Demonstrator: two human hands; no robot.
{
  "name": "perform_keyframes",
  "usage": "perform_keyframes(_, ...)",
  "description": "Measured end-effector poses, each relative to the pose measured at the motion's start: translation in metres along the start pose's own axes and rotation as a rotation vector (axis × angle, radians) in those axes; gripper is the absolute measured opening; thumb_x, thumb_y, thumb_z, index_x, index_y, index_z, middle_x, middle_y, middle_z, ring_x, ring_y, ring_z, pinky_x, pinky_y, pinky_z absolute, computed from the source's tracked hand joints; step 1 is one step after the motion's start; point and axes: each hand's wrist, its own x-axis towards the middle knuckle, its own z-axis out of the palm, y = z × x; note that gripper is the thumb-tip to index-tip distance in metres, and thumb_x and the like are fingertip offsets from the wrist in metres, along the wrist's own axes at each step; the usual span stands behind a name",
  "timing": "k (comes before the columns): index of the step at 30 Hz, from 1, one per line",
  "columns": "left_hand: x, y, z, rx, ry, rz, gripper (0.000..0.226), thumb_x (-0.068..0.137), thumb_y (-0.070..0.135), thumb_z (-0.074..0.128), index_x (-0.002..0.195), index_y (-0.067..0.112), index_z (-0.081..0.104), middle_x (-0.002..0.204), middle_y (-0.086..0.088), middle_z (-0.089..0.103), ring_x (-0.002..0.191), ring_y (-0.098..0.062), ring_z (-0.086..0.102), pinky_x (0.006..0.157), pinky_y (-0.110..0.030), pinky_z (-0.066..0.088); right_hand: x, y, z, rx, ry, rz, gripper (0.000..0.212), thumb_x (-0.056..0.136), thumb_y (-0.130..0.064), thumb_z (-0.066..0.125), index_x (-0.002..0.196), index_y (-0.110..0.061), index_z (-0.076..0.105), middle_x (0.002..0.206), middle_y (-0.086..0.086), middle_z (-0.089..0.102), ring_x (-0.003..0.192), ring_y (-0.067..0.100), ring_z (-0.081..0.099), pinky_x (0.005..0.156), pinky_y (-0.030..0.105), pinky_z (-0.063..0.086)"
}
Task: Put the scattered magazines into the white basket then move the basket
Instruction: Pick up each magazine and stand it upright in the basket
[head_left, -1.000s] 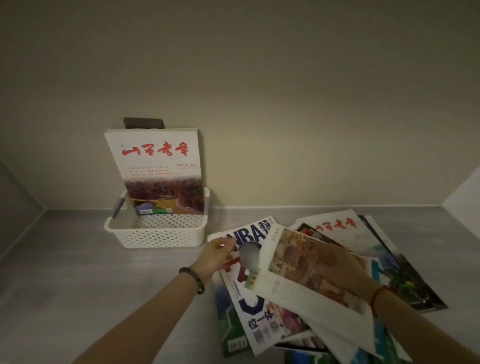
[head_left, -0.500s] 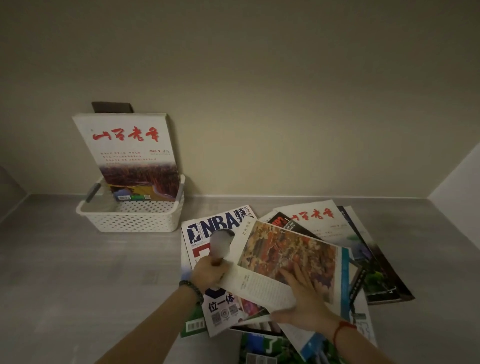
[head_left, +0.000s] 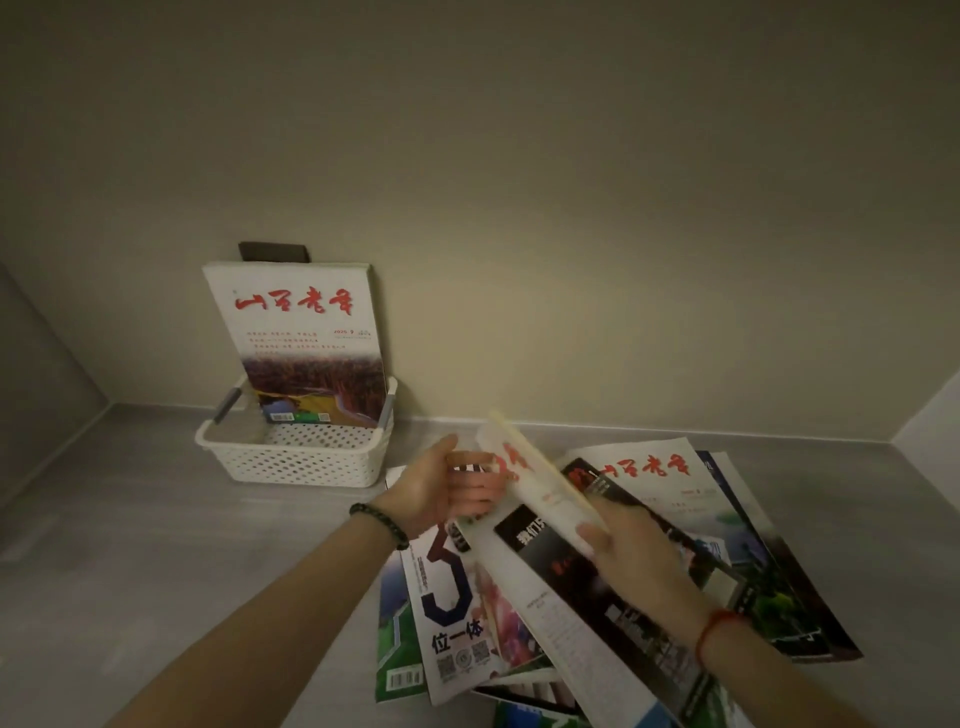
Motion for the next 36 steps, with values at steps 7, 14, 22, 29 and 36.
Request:
perform_keyframes(7,-0.002,0.010,-0.044,0.231,0.125,0.235,0.057,0.087,0.049,0.046,0.137,0.022,0.038,0.142,-0.005,0.043,0.127,-0.028,0.044,0.108,-0.047,0.033,0.044,-0.050,-0.068,0.835,0.067,-0.075,0.022,0.082,-0.016,0.062,0.103,-0.022,0.063,0.091,-0.009,0.071,0.083,0.016,0.070,0.065,0.028,0.057)
perform_keyframes(14,-0.027,0.061,-0.103,0.136,0.189,0.477,0.015,0.092,0.024,0.048,0.098,0.025,0.062,0.102,0.004,0.067,0.089,-0.011,0.065,0.069,-0.026,0.055,0.083,-0.116,-0.044,0.807,0.085,-0.116,0.022,0.088,-0.018,0.054,0.104,-0.031,0.061,0.097,-0.018,0.066,0.089,0.008,0.065,0.074,0.026,0.052)
perform_keyframes(22,-0.042,0.128,-0.206,0.201,0.414,0.615,0.012,0.084,0.013,0.061,0.086,0.020,0.070,0.088,0.001,0.071,0.072,-0.012,0.070,0.064,-0.030,0.059,0.141,-0.204,-0.009,0.402,0.129,-0.146,0.028,0.091,-0.009,0.046,0.115,0.000,0.058,0.119,0.015,0.064,0.091,0.022,0.058,0.081,0.031,0.045)
perform_keyframes(29,-0.017,0.165,-0.282,0.262,0.550,0.634,0.019,0.080,0.007,0.064,0.098,0.003,0.067,0.093,-0.004,0.068,0.076,-0.010,0.064,0.055,-0.011,0.052,0.188,-0.260,0.030,0.497,0.278,-0.120,0.019,0.084,-0.008,0.059,0.100,0.000,0.067,0.106,0.017,0.070,0.086,0.028,0.067,0.082,0.045,0.055)
perform_keyframes(36,0.033,0.147,-0.326,0.241,0.562,0.529,0.021,0.081,0.009,0.064,0.100,0.003,0.067,0.098,-0.007,0.069,0.086,-0.020,0.066,0.067,-0.023,0.053,0.221,-0.268,0.076,0.479,0.306,-0.009,0.016,0.081,-0.010,0.064,0.093,-0.002,0.070,0.094,0.015,0.073,0.074,0.025,0.067,0.077,0.042,0.057)
